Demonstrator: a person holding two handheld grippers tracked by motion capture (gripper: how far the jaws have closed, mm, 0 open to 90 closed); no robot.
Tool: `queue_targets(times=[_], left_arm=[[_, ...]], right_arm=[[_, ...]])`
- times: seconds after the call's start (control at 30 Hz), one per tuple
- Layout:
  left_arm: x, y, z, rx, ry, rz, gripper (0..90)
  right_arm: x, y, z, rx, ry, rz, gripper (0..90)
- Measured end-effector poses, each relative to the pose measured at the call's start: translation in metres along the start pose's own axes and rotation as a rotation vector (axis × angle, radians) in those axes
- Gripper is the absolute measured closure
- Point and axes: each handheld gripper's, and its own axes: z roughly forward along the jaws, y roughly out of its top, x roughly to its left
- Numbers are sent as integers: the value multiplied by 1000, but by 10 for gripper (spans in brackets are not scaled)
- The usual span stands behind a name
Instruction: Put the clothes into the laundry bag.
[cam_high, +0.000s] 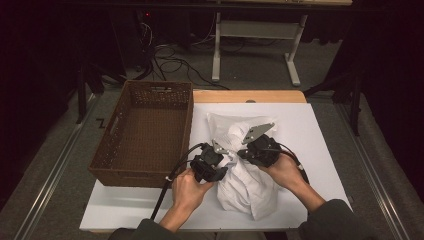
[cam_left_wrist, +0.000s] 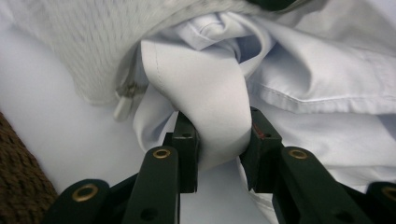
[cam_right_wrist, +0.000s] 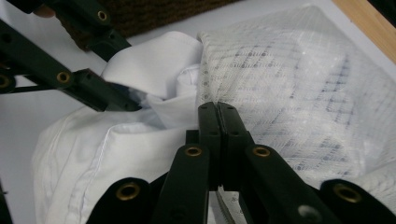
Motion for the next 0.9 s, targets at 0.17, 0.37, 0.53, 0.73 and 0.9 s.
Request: queue_targets(times=[0.17,0.37,0.53,0.73,0.9], left_arm=[[-7,17,-12,4,2,45,698],[1,41,18,40,-36,17,745],[19,51,50,38,-25,-45,767],[18,49,54,13,13,-26,680],[14,33,36,37,28,-5,501]], right_arm=[[1,6,-13,-62,21,-2,900],[3,10,-19,-96,39,-14,900],[7,5,-14,-78,14,-29,900],[-8,-10,-4,-52,23,38,900],[-10,-13,1,-31,-1,51,900]])
